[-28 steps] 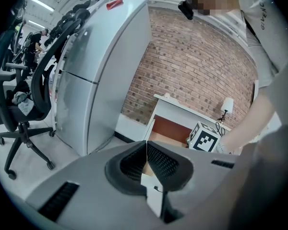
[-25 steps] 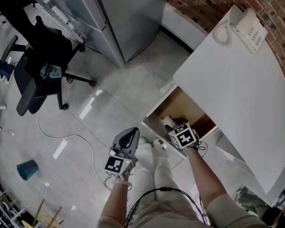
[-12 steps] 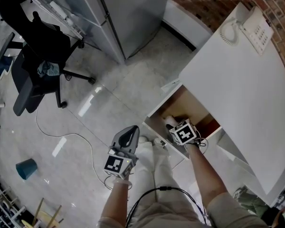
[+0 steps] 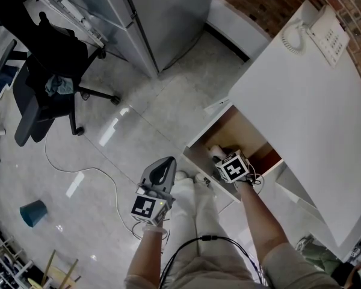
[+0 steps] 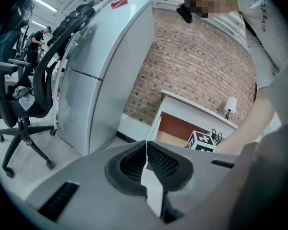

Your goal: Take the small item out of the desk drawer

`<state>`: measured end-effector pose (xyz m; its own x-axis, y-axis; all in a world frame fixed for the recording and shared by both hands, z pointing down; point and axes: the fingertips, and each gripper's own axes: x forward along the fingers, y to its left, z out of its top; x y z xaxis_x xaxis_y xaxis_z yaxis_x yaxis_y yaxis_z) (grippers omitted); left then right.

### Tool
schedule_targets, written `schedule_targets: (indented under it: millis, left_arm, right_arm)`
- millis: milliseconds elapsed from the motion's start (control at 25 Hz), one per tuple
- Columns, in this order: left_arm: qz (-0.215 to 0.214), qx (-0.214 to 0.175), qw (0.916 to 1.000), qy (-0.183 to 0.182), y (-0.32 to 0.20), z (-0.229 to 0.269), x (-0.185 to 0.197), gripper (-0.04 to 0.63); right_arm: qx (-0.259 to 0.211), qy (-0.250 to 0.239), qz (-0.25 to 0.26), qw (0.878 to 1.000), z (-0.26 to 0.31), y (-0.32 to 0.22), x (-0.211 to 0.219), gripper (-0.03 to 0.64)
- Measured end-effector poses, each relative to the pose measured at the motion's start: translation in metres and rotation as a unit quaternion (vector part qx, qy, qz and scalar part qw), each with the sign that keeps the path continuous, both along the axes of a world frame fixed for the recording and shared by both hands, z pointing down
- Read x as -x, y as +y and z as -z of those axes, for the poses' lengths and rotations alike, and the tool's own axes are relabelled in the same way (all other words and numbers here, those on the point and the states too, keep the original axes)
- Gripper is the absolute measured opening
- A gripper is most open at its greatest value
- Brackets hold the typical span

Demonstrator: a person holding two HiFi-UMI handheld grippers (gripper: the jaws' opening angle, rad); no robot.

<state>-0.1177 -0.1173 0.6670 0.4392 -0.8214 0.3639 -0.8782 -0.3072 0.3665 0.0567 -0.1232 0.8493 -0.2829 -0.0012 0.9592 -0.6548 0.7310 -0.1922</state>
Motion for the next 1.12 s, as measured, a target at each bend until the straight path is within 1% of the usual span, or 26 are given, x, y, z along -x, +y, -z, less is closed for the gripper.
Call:
schedule_targets:
  millis: [240, 360, 520, 800, 1000, 1120]
  left_arm:
    - [0.002, -0.002, 1.0, 0.001, 0.004, -0.005, 0.003, 0.008]
    - [0.009, 0.003, 0.9999, 0.006, 0.007, -0.007, 0.004, 0.008]
    - [0.013, 0.006, 0.9999, 0.008, 0.011, -0.009, 0.005, 0.009]
    - [0.009, 0.004, 0.9999, 0.003, 0.016, -0.008, 0.002, 0.008]
    - [0.008, 0.001, 0.9999, 0.006, 0.016, 0.004, -0.001, 0.009]
    - [0.005, -0.002, 1.0, 0.008, 0.016, 0.015, -0.005, 0.009]
  right_arm:
    - [-0.004, -0.004, -0.002, 1.0, -0.004, -0.002, -0.001, 0.204]
    - [-0.001, -0.018, -0.005, 1.0, -0.004, 0.0, 0.001, 0.169]
    - [-0.004, -0.031, -0.015, 0.999, -0.004, 0.002, 0.0, 0.163]
    - [-0.041, -0.032, -0.01, 0.999, 0.004, 0.004, 0.001, 0.149]
    - [-0.065, -0.032, -0.007, 0.997, 0.029, 0.002, -0.001, 0.149]
    - [-0.082, -0.04, -0.022, 0.996, 0.05, -0.001, -0.005, 0.149]
